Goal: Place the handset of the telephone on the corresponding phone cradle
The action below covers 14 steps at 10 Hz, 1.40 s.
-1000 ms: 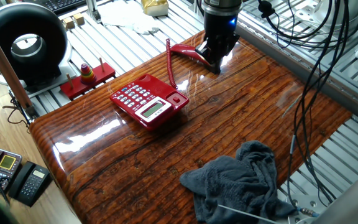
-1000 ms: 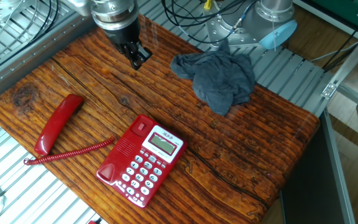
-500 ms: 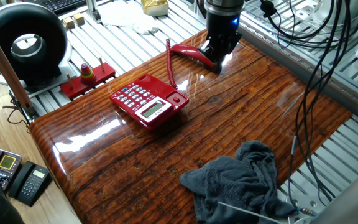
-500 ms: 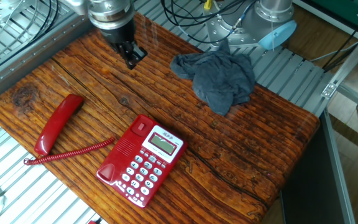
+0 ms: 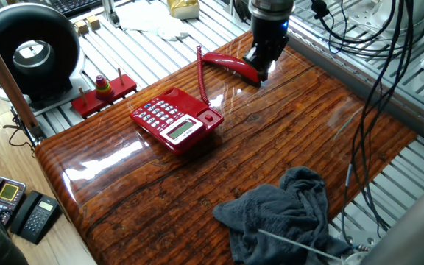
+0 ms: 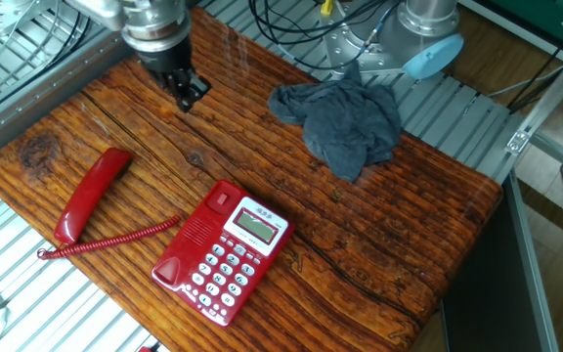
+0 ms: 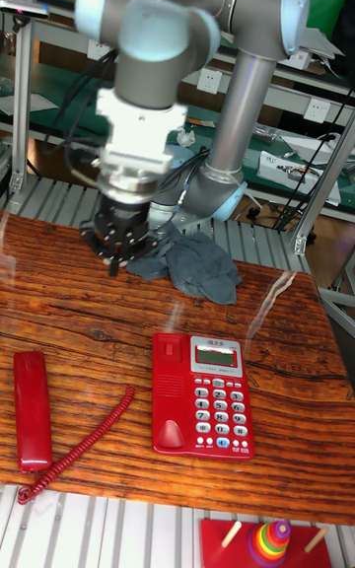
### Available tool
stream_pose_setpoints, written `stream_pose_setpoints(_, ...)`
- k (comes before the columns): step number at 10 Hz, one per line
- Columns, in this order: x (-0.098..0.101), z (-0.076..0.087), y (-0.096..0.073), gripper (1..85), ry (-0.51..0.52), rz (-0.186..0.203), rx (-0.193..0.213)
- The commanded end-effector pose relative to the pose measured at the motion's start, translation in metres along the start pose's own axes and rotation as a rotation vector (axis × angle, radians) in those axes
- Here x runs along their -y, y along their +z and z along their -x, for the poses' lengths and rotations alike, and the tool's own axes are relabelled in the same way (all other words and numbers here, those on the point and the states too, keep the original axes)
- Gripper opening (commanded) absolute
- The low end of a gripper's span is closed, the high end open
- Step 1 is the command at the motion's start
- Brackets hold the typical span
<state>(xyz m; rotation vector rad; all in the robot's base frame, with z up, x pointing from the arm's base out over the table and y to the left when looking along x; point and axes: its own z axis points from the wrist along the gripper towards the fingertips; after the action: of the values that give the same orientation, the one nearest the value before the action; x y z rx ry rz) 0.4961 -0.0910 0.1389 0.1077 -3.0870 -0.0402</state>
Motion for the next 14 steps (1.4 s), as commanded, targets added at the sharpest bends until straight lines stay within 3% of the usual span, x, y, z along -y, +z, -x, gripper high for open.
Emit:
stream_pose_setpoints(1, 0.02, 0.004, 0.028, 7.7, -0.06, 0.033, 0.024)
stream_pose_setpoints(5, 0.024, 0.008, 0.048, 9.0, -0.087, 0.043, 0.009)
stream_pose_setpoints(8, 0.02, 0.002, 0.035, 11.3, -0.062, 0.03, -0.016)
stream_pose_setpoints(10, 0.025, -0.003, 0.035, 11.3, -0.021, 0.013, -0.034)
stream_pose_setpoints(14, 0.015, -0.01, 0.034, 11.3, 0.013, 0.048, -0.064)
